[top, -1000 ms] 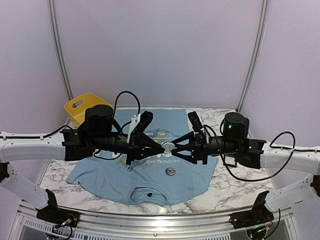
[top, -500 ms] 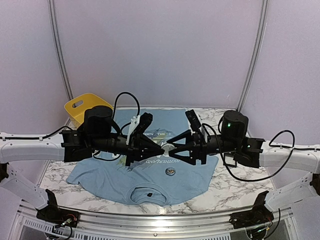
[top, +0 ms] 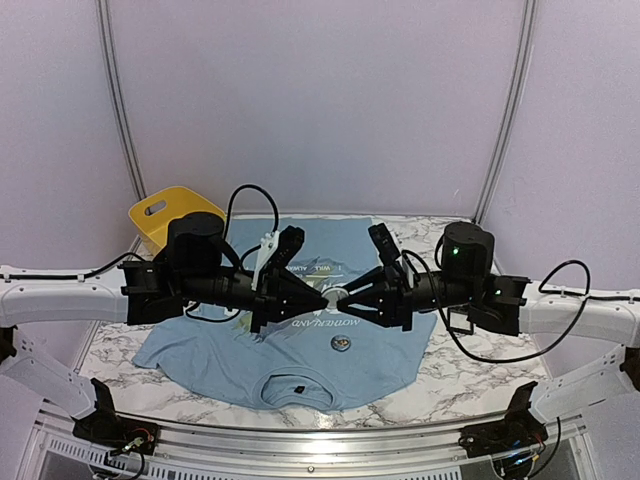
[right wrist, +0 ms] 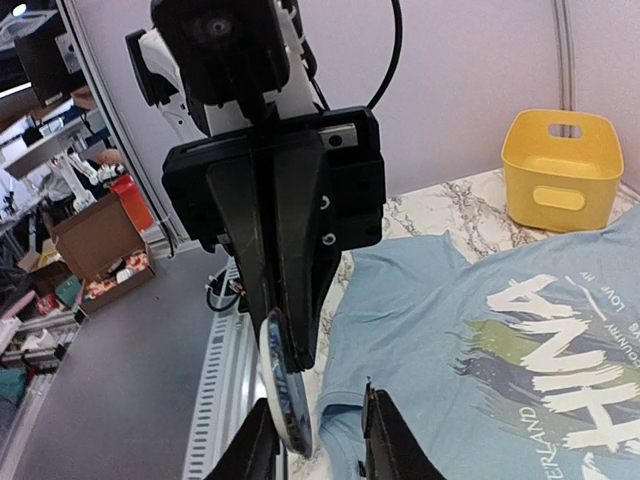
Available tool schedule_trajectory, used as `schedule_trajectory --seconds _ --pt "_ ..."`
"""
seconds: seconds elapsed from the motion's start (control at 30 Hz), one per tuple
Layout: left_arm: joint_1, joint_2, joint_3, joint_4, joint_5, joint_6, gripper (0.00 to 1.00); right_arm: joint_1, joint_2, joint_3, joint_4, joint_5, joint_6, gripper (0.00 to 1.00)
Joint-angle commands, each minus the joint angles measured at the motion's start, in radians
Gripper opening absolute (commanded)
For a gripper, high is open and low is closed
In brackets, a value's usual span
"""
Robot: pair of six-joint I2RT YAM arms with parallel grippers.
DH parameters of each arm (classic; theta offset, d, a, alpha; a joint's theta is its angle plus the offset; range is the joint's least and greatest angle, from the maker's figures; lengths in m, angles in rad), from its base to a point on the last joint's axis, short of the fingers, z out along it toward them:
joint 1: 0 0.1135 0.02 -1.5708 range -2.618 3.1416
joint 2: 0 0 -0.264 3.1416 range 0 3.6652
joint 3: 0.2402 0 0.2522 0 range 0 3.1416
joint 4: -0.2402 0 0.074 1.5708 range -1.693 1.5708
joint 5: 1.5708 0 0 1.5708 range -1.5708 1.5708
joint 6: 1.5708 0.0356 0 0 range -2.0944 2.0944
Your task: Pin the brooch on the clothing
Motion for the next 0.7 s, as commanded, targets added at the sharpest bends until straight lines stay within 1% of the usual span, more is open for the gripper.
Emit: schedule_trajectory --seconds 0.0,0.2,0.4,0.53,0.67 --pt "-0.005 -0.03 -0.008 0.032 0.004 0.01 0.0 0.007 -0.013 0.056 -0.048 0.033 -0.011 0.19" --pt "-0.021 -0.026 -0.012 0.032 0.003 0.034 0.0 0.008 0.001 0.072 -0.041 0.042 0.013 0.17" --pt "-0.047 -0.04 -0.03 0.032 0.019 0.1 0.0 0.008 0.009 0.079 -0.059 0.055 0.017 0.06" --pt "-0.07 -0.044 -0.043 0.032 0.044 0.156 0.0 0.008 0.034 0.102 -0.085 0.054 0.028 0.01" --pt "-0.084 -0.047 -0.049 0.032 0.047 0.195 0.0 0.007 0.046 0.103 -0.082 0.051 0.025 0.0"
